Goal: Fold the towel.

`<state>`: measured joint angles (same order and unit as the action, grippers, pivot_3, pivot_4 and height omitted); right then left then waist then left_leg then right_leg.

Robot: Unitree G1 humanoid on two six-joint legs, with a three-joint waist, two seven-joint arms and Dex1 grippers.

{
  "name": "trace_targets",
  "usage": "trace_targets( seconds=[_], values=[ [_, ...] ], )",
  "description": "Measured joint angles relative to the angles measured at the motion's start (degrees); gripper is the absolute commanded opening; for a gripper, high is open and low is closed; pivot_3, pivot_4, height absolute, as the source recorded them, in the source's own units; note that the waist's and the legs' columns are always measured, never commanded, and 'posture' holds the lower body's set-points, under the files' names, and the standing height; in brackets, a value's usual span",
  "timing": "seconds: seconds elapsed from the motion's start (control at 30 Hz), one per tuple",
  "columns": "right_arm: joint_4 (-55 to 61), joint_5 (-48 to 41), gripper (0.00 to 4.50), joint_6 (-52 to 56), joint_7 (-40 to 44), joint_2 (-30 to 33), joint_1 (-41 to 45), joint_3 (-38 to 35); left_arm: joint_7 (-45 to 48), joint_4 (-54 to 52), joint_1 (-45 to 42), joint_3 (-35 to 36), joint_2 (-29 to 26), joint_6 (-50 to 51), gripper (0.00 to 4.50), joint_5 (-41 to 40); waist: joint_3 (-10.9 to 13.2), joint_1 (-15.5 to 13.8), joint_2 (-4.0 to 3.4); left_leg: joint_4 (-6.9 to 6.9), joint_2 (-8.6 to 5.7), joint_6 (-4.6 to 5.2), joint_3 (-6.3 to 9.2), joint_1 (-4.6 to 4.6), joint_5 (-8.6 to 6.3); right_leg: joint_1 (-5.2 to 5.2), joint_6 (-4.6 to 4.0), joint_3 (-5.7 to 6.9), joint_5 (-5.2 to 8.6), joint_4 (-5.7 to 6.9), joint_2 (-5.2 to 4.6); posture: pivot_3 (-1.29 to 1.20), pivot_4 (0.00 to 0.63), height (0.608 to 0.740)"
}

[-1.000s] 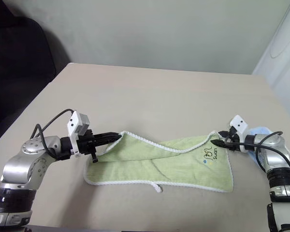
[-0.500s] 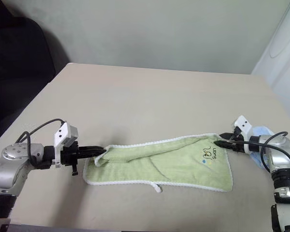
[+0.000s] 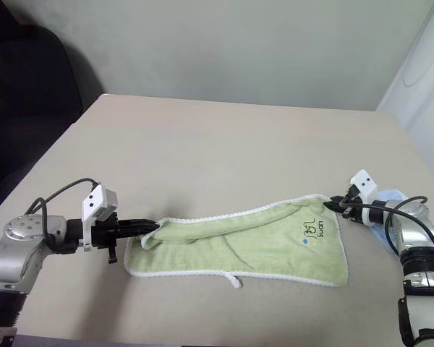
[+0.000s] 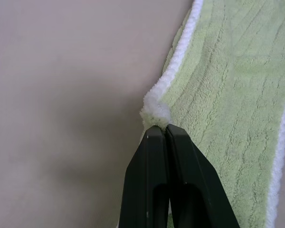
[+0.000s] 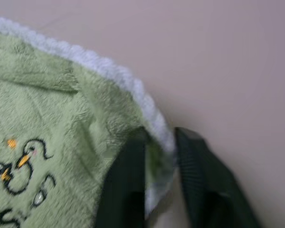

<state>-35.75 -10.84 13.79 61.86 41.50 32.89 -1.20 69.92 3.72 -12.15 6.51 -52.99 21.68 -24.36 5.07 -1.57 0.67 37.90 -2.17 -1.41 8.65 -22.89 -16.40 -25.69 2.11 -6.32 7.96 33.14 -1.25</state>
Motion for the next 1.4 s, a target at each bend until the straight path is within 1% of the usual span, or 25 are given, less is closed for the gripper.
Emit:
trace_targets(
  seconds=[0.27,0.33,0.43,0.5,0.57,0.6,0.67,0.73,0.83,0.93,1.0,1.07,1.13,1.17,1.23,1.27,1.33,1.4],
  values=[
    [0.58,-0.21,0.04,-0.16,0.04,0.13,-0.34,-0.42,-0.81,-0.01,-0.06,-0.15,0.76,-0.12,0.00,0.07,0.00,-0.01,0.00,0.00,0.00,-0.05,0.00,0.00,-0.02,0.00,0.00,0.00,0.00,0.00,0.00,0.00,0.150,0.740],
    [2.33,-0.29,0.04,-0.15,-0.01,0.86,-1.16,-0.87,-2.09,0.08,-0.60,-0.02,1.88,-0.24,0.00,0.01,0.01,-0.10,-0.02,0.01,-0.01,-0.05,0.00,-0.02,-0.02,0.00,0.00,0.01,0.00,0.00,-0.01,0.00,0.150,0.740],
    [7.00,-0.83,0.04,-0.09,-1.24,2.46,-2.52,-3.11,-6.42,2.21,-4.69,1.73,4.59,-0.45,0.00,-0.32,0.07,-0.29,0.02,0.03,0.00,-0.05,-0.01,-0.04,0.01,0.01,-0.05,0.04,-0.03,0.00,-0.02,0.00,0.150,0.740],
    [9.21,-0.87,0.04,0.02,-3.79,2.98,-2.47,-5.02,-10.15,4.27,-9.81,3.54,6.61,-0.44,0.00,-0.63,0.10,-0.33,0.08,0.06,0.00,-0.04,-0.01,-0.04,0.04,0.05,-0.09,0.06,-0.07,0.01,-0.02,0.00,0.150,0.740],
    [9.95,-0.55,0.04,-0.24,-6.91,3.45,-1.36,-5.69,-14.38,7.92,-17.01,4.16,9.01,-0.75,0.00,-0.17,0.15,-0.43,0.05,0.13,-0.01,0.03,-0.04,-0.03,0.10,0.09,-0.14,0.06,-0.14,-0.02,-0.04,0.00,0.150,0.740],
    [9.95,-0.03,0.04,-0.54,-8.62,3.53,-0.21,-5.93,-16.45,10.62,-21.23,4.10,10.55,-1.27,0.00,0.40,0.18,-0.47,0.01,0.15,-0.03,0.24,-0.05,-0.03,0.24,0.12,-0.14,0.05,-0.22,-0.06,-0.05,0.00,0.150,0.740],
    [9.61,0.96,0.04,-1.58,-11.44,3.81,2.53,-6.24,-19.51,16.77,-28.69,3.88,13.60,-2.84,0.00,1.88,0.28,-0.45,-0.10,0.16,-0.05,0.48,-0.09,-0.03,0.38,0.13,0.01,0.03,-0.34,-0.16,-0.07,0.00,0.150,0.740],
    [8.69,1.71,0.04,-2.64,-13.24,4.33,5.52,-6.38,-21.51,23.76,-35.65,3.77,16.12,-4.54,0.00,2.60,0.39,-0.48,-0.08,0.15,-0.02,0.57,-0.08,-0.05,0.43,0.13,0.42,0.05,-0.58,-0.26,-0.07,0.00,0.150,0.740],
    [6.03,2.48,0.04,-4.58,-15.61,5.38,11.10,-6.69,-23.07,35.15,-45.90,3.73,18.70,-9.06,0.00,4.53,0.68,-0.51,-0.06,0.11,0.00,0.73,-0.07,-0.07,0.52,0.12,0.82,0.05,-0.82,-0.35,-0.06,0.00,0.150,0.740],
    [3.90,3.21,0.04,-6.42,-17.38,6.78,15.71,-7.05,-22.27,43.15,-53.67,3.57,19.54,-14.16,0.00,6.20,0.79,-0.49,-0.07,0.06,0.00,0.77,-0.04,-0.10,0.51,0.13,0.96,0.05,-0.91,-0.52,-0.05,0.00,0.150,0.740],
    [3.95,3.14,0.04,-7.27,-17.69,7.89,16.82,-7.80,-20.25,45.27,-55.95,3.27,19.34,-17.50,0.00,7.00,0.80,-0.46,-0.09,0.02,0.00,0.79,-0.04,-0.08,0.50,0.18,0.96,0.05,-0.91,-0.60,-0.04,0.00,0.150,0.740],
    [5.13,2.45,0.04,-7.36,-17.46,8.95,16.49,-9.17,-17.34,46.49,-56.21,2.90,18.25,-19.10,0.00,7.65,0.82,-0.43,-0.12,0.02,0.01,0.81,-0.02,-0.08,0.50,0.21,0.96,0.05,-0.91,-0.65,-0.03,0.00,0.150,0.740],
    [9.00,0.38,0.04,-6.34,-16.18,10.03,13.54,-10.98,-13.37,46.45,-54.55,2.77,16.49,-18.98,0.00,7.59,0.82,-0.38,-0.12,0.03,0.02,0.80,-0.02,-0.06,0.50,0.24,0.96,0.06,-0.90,-0.67,-0.02,0.00,0.150,0.740],
    [12.05,-1.26,0.04,-5.12,-15.13,10.64,10.78,-12.20,-10.91,45.17,-52.57,2.76,15.37,-18.50,0.00,7.23,0.82,-0.35,-0.12,0.01,0.01,0.80,-0.01,-0.08,0.50,0.26,0.96,0.07,-0.90,-0.70,-0.01,0.00,0.150,0.740],
    [18.81,-4.53,0.04,-2.03,-12.64,11.52,3.54,-14.76,-6.25,40.62,-46.60,2.81,12.71,-16.09,0.00,5.69,0.82,-0.33,-0.10,0.07,0.03,0.76,0.00,-0.07,0.48,0.31,0.92,0.11,-0.86,-0.72,0.03,0.00,0.150,0.740],
    [23.27,-6.49,0.04,0.09,-11.19,11.75,-1.63,-16.32,-4.06,36.50,-42.29,2.81,11.26,-13.81,0.00,4.67,0.82,-0.29,-0.09,0.05,0.02,0.73,0.01,-0.09,0.50,0.33,0.88,0.13,-0.83,-0.82,0.05,0.00,0.150,0.740],
    [30.80,-10.06,0.04,4.61,-8.61,11.81,-12.19,-18.78,-0.47,28.08,-32.64,2.96,8.16,-9.42,0.00,2.62,0.83,-0.23,-0.07,0.18,0.03,0.25,-0.02,-0.11,0.71,0.41,0.75,0.14,-0.61,-0.86,0.07,0.00,0.150,0.740],
    [37.01,-12.78,0.04,8.85,-7.18,11.83,-20.33,-21.20,1.30,19.64,-24.60,3.18,5.96,-5.65,0.00,0.71,0.87,-0.22,-0.03,0.23,-0.02,0.30,-0.10,-0.34,0.68,0.27,0.68,0.06,-0.56,-0.87,0.02,0.00,0.150,0.740]
  ],
)
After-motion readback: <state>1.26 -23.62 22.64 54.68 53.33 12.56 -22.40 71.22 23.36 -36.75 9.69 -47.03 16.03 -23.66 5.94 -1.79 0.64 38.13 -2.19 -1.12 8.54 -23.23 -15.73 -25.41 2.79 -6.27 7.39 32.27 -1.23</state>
